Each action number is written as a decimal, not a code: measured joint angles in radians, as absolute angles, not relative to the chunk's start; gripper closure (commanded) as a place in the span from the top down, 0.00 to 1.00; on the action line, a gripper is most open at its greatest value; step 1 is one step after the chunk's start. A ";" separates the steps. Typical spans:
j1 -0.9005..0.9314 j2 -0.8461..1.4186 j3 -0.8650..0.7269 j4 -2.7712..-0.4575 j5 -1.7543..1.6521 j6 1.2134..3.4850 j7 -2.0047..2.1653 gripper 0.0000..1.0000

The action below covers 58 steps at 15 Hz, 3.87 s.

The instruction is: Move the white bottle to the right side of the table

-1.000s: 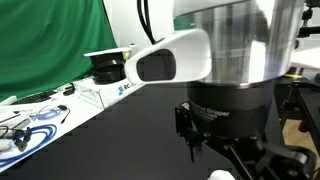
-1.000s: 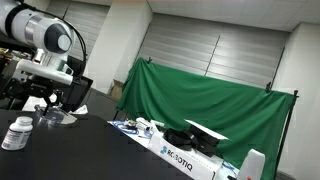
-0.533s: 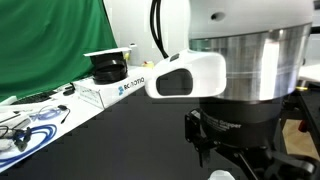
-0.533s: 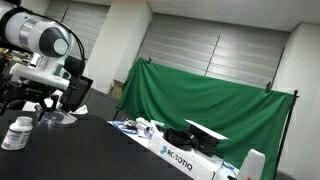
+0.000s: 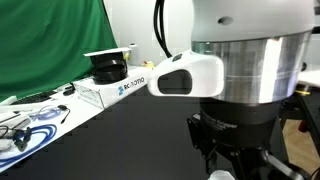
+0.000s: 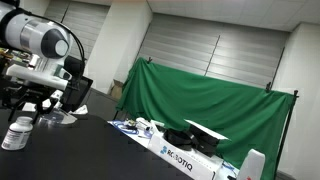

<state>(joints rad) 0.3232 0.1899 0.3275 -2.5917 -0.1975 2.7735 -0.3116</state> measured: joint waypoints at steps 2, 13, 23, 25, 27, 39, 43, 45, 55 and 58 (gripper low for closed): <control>0.349 0.185 0.299 -2.594 -0.261 2.785 -0.212 0.19; 0.294 0.089 0.252 -2.594 -0.263 2.649 -0.133 0.19; 0.101 -0.206 0.094 -2.691 -0.274 2.496 -0.233 0.19; 0.050 -0.246 0.037 -2.691 -0.277 2.456 -0.309 0.19; 0.007 -0.266 -0.025 -2.683 -0.276 2.426 -0.397 0.19; -0.052 -0.232 -0.153 -2.566 -0.236 2.317 -0.602 0.44; -0.052 -0.231 -0.153 -2.567 -0.236 2.317 -0.603 0.19; -0.053 -0.215 -0.153 -2.562 -0.236 2.327 -0.603 0.19; -0.081 0.253 -0.118 -2.240 -0.154 2.558 -0.651 0.19; -0.098 0.361 -0.087 -2.125 -0.154 2.591 -0.650 0.19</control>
